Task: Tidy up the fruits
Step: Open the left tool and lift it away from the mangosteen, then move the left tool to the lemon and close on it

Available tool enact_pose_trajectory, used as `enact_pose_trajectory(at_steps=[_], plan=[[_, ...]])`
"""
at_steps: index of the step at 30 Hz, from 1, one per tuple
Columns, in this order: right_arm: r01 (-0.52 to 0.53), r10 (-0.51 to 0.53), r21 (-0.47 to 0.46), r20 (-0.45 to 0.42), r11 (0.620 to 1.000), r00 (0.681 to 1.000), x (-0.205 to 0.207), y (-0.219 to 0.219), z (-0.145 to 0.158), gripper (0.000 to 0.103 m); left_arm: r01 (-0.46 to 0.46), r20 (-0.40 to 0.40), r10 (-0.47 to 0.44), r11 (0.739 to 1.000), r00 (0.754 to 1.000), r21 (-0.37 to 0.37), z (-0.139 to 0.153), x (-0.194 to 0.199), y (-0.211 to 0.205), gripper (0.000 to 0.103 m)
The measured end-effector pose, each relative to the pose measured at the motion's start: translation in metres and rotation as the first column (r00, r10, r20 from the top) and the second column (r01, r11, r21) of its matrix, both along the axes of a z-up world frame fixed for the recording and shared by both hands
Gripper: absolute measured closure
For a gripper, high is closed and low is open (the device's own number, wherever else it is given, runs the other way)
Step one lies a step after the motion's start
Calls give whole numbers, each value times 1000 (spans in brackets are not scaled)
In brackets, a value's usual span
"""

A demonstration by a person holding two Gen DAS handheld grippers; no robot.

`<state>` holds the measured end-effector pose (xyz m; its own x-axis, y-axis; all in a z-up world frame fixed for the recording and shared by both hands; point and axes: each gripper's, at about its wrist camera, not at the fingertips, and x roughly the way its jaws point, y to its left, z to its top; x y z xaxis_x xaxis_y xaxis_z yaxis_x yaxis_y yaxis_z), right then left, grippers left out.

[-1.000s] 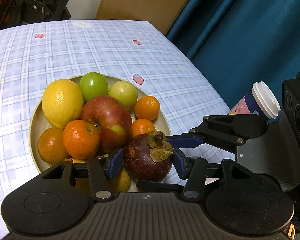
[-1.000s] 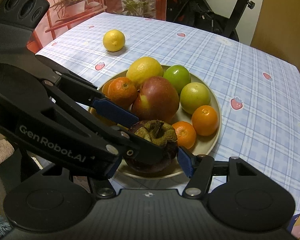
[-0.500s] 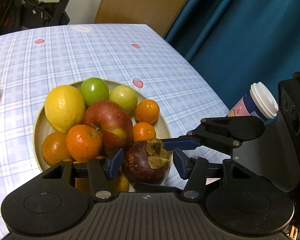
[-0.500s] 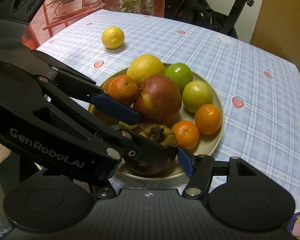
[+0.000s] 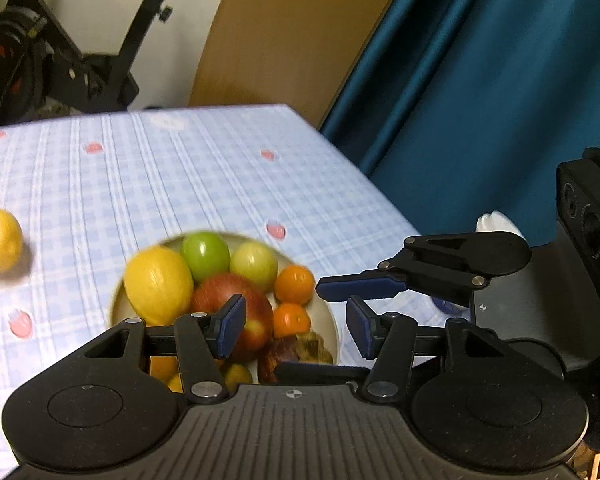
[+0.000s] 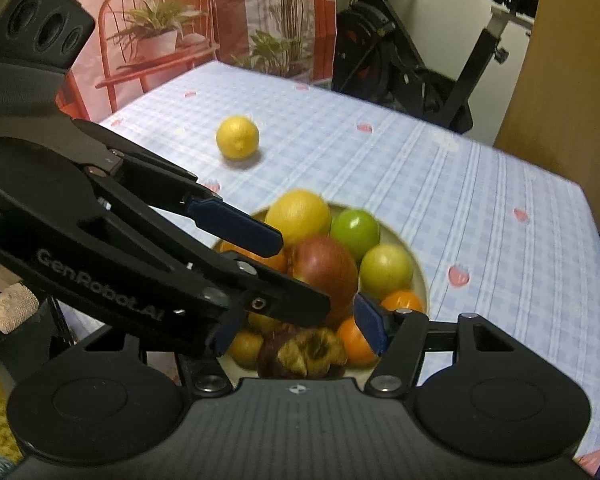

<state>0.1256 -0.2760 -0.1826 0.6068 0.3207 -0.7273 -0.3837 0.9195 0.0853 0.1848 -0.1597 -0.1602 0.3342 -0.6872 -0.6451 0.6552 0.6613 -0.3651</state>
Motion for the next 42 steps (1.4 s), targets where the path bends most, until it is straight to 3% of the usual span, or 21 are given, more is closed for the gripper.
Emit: enact_pose_trajectory(at_steps=[9,15,21,26,34,38,42], plan=[[13,-15,20,92,1000,996,21,5,35,40,-87,118,92,995,989,-53,43,19,47,45],[7,-13,44,148,999,989,47,18,52,40,-196,169,202,979,965,-55,59,45,93,45],[-17,5,68,178,998,984,79,41,54,39,-319,184,319,947,930,-32,61,77,141,45],[-62,51,55,178,997,983,109,68,46,39,-379,166,376,925,911,-17,52,102,164,45],[-167,166,-7,144,986,975,144,119,19,39,-389,68,388,921,919,13,9,138,174,45],[-131,127,31,99,991,987,165,129,0,39,-386,35,386,922,922,15,-5,150,171,44],[-104,100,67,57,992,993,189,126,-7,38,-383,2,383,924,924,1,-14,157,174,36]])
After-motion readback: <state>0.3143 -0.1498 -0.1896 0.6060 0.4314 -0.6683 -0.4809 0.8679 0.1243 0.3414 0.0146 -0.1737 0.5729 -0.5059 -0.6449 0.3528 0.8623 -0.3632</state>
